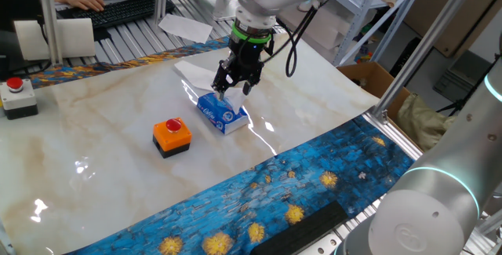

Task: Pull out a napkin

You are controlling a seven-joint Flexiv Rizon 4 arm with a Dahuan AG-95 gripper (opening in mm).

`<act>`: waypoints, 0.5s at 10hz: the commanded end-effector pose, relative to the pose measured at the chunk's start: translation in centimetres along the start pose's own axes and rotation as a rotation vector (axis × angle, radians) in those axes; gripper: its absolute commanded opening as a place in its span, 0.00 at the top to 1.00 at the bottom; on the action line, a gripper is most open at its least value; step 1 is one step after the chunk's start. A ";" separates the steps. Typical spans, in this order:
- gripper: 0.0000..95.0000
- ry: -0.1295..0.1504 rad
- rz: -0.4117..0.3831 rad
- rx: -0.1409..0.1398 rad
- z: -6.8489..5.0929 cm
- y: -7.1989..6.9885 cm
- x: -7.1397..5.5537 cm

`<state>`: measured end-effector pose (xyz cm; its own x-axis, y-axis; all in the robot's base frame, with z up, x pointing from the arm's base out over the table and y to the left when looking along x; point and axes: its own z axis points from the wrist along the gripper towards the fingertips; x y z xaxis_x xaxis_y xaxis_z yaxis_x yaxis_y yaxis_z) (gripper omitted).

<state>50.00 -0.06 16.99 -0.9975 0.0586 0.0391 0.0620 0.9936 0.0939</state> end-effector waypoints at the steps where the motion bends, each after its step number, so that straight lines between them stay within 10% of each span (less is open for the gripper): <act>1: 1.00 0.100 0.156 -0.258 0.0 0.1 0.0; 5: 1.00 0.104 0.158 -0.286 0.0 0.1 0.0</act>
<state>50.02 -0.06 17.00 -0.9722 0.1724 0.1583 0.2161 0.9210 0.3240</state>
